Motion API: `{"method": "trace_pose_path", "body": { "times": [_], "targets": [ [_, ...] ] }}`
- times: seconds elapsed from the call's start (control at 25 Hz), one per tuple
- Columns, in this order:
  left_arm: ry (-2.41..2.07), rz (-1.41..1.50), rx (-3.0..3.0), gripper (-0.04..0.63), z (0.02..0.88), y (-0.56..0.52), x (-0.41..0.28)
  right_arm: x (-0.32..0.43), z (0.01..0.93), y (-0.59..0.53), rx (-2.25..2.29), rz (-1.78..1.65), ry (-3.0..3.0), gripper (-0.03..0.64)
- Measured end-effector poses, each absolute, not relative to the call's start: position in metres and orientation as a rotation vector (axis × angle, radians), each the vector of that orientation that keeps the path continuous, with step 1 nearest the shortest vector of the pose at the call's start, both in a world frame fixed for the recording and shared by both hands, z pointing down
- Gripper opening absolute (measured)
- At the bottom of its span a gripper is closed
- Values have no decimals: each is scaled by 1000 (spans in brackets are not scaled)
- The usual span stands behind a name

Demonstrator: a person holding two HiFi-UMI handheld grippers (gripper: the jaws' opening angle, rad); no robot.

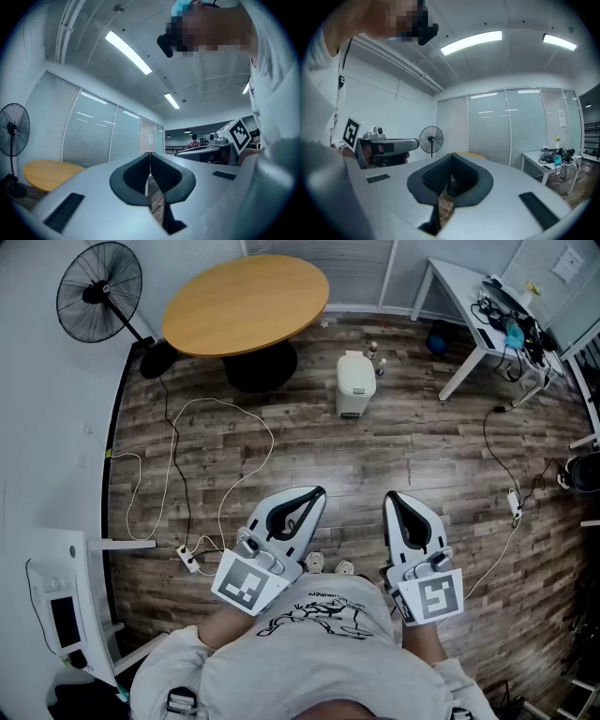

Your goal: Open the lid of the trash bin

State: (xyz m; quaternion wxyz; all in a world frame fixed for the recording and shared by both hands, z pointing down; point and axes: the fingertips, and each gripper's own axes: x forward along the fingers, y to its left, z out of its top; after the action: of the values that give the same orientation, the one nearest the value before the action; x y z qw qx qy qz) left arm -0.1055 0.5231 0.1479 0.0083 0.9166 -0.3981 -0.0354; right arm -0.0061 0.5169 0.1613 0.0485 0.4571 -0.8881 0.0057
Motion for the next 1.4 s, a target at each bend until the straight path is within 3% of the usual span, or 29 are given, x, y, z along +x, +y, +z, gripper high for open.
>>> {"method": "trace_pose_path", "body": {
  "times": [0.64,1.4],
  "targets": [
    [-1253,-118,2854,20,152,511,-111,-5,161,499,1443,17,-2720,6],
    [-1273,-112,2848,20,147,401,-63,46,161,387,1433,29,-2740,6]
  ]
}}
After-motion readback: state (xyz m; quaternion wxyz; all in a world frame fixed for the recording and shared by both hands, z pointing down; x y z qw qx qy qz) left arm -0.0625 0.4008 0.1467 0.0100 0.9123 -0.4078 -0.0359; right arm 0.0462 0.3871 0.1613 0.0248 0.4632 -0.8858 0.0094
